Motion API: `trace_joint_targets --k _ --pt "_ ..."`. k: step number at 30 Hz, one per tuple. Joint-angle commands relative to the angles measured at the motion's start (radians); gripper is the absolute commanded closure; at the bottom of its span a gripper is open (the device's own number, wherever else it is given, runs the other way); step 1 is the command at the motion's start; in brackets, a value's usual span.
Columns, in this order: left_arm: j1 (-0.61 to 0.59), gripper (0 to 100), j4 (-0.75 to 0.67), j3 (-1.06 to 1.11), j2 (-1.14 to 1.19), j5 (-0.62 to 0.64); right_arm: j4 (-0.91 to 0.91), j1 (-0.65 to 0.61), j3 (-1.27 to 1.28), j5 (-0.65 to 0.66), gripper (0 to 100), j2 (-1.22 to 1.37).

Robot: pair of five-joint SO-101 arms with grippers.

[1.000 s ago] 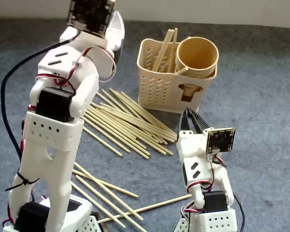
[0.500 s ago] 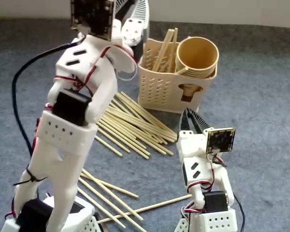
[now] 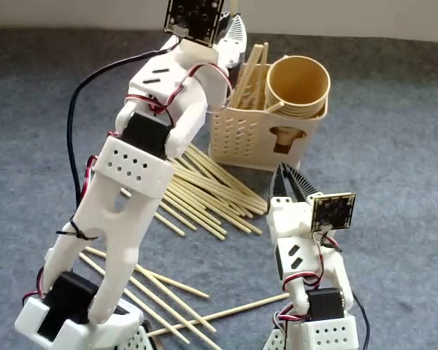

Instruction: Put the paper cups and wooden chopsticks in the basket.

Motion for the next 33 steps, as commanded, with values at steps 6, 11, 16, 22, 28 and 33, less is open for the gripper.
trace_joint_targets --k 6,11,16,22,28,33 --pt "-0.013 89 0.195 -0.088 -0.015 0.005 -0.013 0.010 0.122 0.011 99.2 -0.007" --pt "-0.044 89 0.288 -0.110 -0.042 0.003 -0.013 0.010 0.122 0.011 99.2 -0.007" --pt "-0.145 89 0.431 -0.113 -0.117 0.003 -0.013 0.010 0.122 0.011 99.2 -0.007" --pt "-0.320 89 0.637 -0.111 -0.191 0.003 -0.013 0.010 0.122 0.011 99.2 -0.007" --pt "-0.526 93 0.795 -0.108 -0.194 0.005 -0.013 0.012 0.122 0.011 99.2 -0.007" --pt "-0.651 99 0.809 -0.019 -0.202 0.003 -0.013 0.012 0.122 0.011 99.2 -0.007"
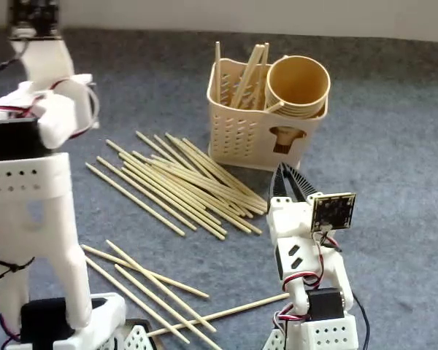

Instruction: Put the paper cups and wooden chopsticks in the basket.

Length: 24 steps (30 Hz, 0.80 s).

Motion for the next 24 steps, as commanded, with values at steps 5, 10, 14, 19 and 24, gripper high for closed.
trace_joint_targets --k 5,10,14,19,24 --pt "-0.101 100 0.014 0.145 -0.047 -0.089 -0.013 0.012 0.122 0.011 99.2 -0.007" --pt "-0.101 100 0.015 0.237 -0.048 -0.132 -0.013 0.012 0.122 0.011 99.2 -0.007" --pt "-0.070 100 0.015 0.337 -0.111 -0.230 -0.013 0.012 0.122 0.011 99.2 -0.007" --pt "0.047 99 0.015 0.562 -0.285 -0.405 -0.013 0.012 0.122 0.011 99.2 -0.007" --pt "0.162 98 0.015 0.753 -0.389 -0.605 -0.013 0.012 0.122 0.011 99.2 -0.007"
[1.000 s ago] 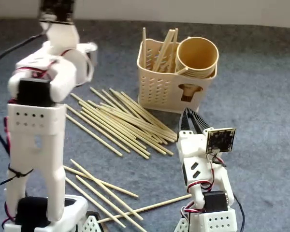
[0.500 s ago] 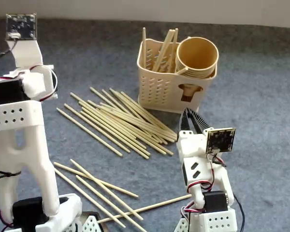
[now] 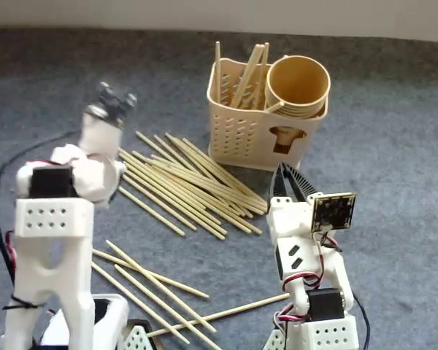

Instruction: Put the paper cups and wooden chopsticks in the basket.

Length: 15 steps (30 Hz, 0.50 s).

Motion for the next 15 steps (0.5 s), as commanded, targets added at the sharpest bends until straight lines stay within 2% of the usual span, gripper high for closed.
trace_joint_targets --k 1,5,9,15 --pt "0.110 95 0.008 0.122 -0.096 -0.190 -0.013 0.012 0.122 0.011 99.2 -0.007" --pt "0.154 85 0.011 0.225 -0.097 -0.330 -0.013 0.012 0.122 0.011 99.2 -0.007" --pt "0.239 85 0.084 0.311 -0.097 -0.486 -0.013 0.012 0.122 0.011 99.2 -0.007" --pt "0.377 85 0.161 0.377 -0.097 -0.528 -0.013 0.012 0.122 0.011 99.2 -0.007"
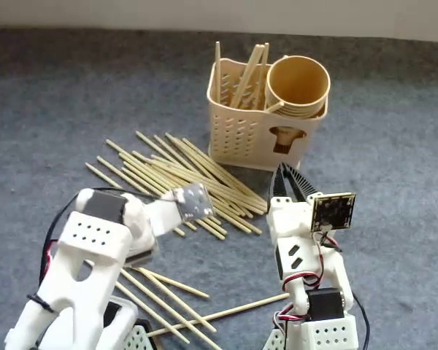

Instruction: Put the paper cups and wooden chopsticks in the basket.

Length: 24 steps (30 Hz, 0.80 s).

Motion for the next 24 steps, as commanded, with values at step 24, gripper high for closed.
trace_joint_targets --k 24 --pt "0.275 85 -0.242 0.289 -0.025 -0.012 -0.013 0.012 0.122 0.011 99.2 -0.007"
